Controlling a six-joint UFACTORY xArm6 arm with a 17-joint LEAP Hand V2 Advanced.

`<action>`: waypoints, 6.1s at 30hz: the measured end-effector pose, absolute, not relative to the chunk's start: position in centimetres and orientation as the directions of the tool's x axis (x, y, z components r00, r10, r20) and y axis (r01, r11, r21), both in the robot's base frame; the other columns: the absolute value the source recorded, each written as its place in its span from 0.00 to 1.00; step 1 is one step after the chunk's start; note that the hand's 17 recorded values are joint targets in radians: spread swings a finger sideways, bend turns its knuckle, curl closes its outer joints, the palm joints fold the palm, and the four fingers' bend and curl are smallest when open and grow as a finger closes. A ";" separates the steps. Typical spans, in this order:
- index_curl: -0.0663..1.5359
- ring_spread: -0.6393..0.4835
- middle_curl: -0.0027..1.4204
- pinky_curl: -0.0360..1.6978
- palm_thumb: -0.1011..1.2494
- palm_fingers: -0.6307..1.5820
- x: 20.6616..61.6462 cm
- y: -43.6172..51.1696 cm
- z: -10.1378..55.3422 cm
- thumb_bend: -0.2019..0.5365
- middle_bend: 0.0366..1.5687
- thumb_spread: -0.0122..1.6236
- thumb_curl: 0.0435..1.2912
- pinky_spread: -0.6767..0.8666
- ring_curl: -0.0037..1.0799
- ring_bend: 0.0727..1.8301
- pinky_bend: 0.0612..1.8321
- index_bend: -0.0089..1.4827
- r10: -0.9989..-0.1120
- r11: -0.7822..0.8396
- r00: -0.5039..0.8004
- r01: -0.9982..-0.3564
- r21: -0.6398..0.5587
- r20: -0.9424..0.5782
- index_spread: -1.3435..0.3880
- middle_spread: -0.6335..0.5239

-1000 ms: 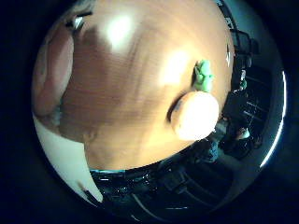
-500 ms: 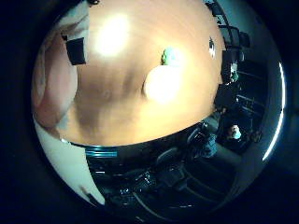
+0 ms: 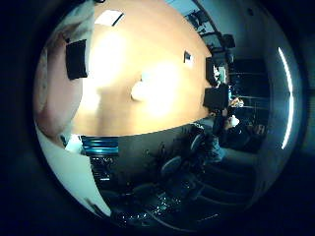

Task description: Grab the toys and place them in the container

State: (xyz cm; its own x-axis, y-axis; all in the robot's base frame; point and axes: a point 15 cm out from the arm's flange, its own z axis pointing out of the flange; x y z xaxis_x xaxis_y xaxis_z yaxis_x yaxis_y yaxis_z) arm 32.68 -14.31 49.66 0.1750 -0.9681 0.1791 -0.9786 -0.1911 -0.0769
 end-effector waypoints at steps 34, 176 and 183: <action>0.63 0.31 0.64 0.66 0.82 0.76 35.6 15.5 52.2 0.25 0.79 0.38 0.68 0.27 0.86 0.65 0.57 0.67 -0.868 -0.495 0.481 -0.856 -0.145 0.125 0.63 0.40; 0.64 0.34 0.71 0.48 0.85 0.75 36.3 -45.4 20.4 0.28 0.71 0.71 0.30 0.29 0.69 0.73 0.70 0.61 -0.946 0.316 -0.320 -0.946 -0.071 0.060 0.53 0.28; 0.69 0.34 0.73 0.56 0.89 0.73 35.5 -43.8 27.7 0.26 0.77 0.69 0.38 0.32 0.75 0.74 0.70 0.65 -0.947 0.300 -0.312 -0.944 -0.133 0.081 0.56 0.33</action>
